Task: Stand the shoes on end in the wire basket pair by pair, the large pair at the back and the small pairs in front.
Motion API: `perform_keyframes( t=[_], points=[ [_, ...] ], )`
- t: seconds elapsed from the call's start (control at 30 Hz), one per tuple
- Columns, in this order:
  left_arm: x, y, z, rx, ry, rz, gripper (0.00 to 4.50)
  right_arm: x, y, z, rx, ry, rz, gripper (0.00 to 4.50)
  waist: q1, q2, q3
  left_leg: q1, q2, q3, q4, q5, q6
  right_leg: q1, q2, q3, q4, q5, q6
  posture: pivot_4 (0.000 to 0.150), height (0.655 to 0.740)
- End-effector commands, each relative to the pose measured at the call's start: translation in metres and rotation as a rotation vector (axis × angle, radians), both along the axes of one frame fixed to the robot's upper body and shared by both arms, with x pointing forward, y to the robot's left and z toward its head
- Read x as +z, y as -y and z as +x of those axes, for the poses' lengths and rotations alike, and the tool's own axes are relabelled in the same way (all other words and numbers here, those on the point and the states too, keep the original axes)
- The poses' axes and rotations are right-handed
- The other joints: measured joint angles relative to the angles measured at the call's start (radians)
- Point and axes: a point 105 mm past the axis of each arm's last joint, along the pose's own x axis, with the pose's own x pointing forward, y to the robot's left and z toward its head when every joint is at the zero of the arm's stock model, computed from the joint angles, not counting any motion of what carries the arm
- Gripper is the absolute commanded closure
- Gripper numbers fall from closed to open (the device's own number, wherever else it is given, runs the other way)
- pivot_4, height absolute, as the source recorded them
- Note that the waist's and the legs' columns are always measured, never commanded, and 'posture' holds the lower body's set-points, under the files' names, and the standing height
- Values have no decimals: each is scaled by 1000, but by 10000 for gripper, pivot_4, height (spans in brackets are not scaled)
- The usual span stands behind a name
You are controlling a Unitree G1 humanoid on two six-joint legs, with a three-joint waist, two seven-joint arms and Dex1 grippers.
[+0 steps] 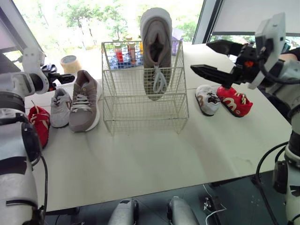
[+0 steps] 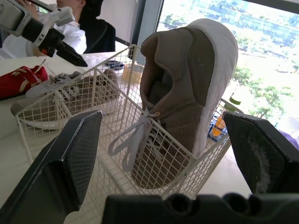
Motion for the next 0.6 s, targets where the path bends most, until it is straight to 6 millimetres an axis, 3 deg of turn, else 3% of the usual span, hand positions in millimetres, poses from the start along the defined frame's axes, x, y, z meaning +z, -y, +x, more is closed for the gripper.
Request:
perform_keyframes(
  t=[0.03,0.2,0.6],
  points=[
    [2,-7,-6,-2,-29,40,0,15,0,-9,0,76,3,424,0,0,0,0,0,0,0,0,0,0,0,0,0,0,0,1500,7400],
    [-15,-7,-7,1,-90,64,0,13,-1,-8,-2,72,6,424,0,0,0,0,0,0,0,0,0,0,0,0,0,0,0,1500,7400],
    [-53,16,6,-40,-165,123,0,12,-3,-6,-19,76,-4,424,3,0,0,0,0,0,1,0,0,0,0,0,0,0,0,1500,7400]
  ],
)
